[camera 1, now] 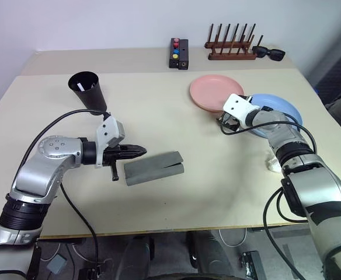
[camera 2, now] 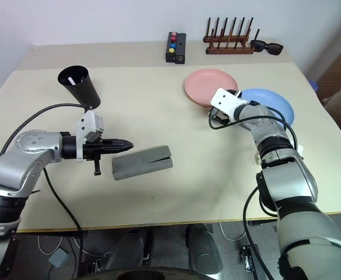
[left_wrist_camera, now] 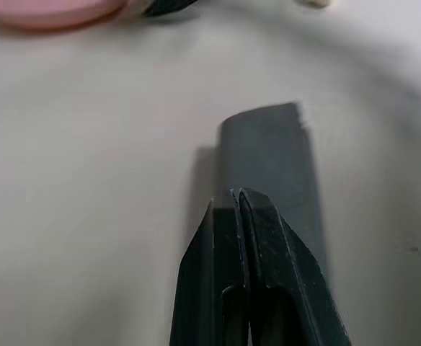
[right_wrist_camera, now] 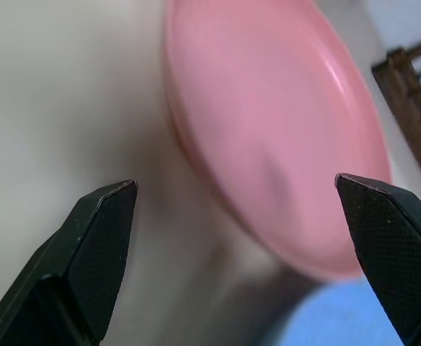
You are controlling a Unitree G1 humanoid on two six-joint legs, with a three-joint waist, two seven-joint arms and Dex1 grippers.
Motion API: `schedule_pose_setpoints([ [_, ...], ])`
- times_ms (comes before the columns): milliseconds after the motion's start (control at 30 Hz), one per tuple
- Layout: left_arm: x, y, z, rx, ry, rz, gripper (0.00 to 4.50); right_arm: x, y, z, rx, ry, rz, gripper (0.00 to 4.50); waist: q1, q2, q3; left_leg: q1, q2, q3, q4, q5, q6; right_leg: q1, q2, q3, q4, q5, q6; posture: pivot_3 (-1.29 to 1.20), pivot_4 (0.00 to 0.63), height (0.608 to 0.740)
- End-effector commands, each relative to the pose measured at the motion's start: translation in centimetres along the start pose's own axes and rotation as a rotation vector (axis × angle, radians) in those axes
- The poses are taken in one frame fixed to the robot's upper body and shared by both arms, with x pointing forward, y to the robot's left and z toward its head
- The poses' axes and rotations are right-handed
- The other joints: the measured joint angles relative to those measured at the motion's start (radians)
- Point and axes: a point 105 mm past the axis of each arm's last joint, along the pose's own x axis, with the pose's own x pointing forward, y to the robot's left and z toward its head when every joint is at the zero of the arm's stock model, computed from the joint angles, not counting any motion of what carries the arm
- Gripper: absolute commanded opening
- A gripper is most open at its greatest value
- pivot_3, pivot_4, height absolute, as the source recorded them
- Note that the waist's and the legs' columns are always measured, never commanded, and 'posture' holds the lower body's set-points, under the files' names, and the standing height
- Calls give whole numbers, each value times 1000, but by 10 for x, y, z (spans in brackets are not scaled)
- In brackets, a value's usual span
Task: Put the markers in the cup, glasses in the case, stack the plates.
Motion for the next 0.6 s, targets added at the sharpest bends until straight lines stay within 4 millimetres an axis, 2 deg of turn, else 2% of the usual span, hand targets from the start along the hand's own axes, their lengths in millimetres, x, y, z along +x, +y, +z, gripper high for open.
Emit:
schedule_pose_setpoints([
  [33,14,-13,6,72,15,-35,22,0,-14,19,-16,-66,-43,4500,0,0,0,0,0,0,0,0,0,0,0,0,0,0,0,0,150,735],
  [200,33,-24,-5,160,106,-93,22,-1,-11,24,3,-120,-49,4500,-3,0,0,0,0,0,0,0,0,0,0,0,0,0,0,0,150,735],
  [267,38,-29,-18,201,176,-134,22,-3,-9,24,-2,-138,-46,4500,-3,0,0,0,0,0,0,0,0,0,1,0,0,0,0,0,150,735],
  [333,39,-34,-26,233,212,-174,22,-5,-9,23,-3,-148,-46,4500,-3,0,0,1,0,0,0,0,0,0,1,0,1,0,0,0,150,735],
  [467,37,-39,-29,237,223,-219,22,-8,-8,20,-5,-153,-47,4500,-3,1,0,2,0,0,0,0,0,1,1,0,0,0,0,0,150,735],
  [600,30,-37,-35,240,255,-233,22,-11,-7,14,-3,-142,-46,4500,-5,1,0,2,0,0,0,0,0,2,1,0,1,0,0,0,150,735],
])
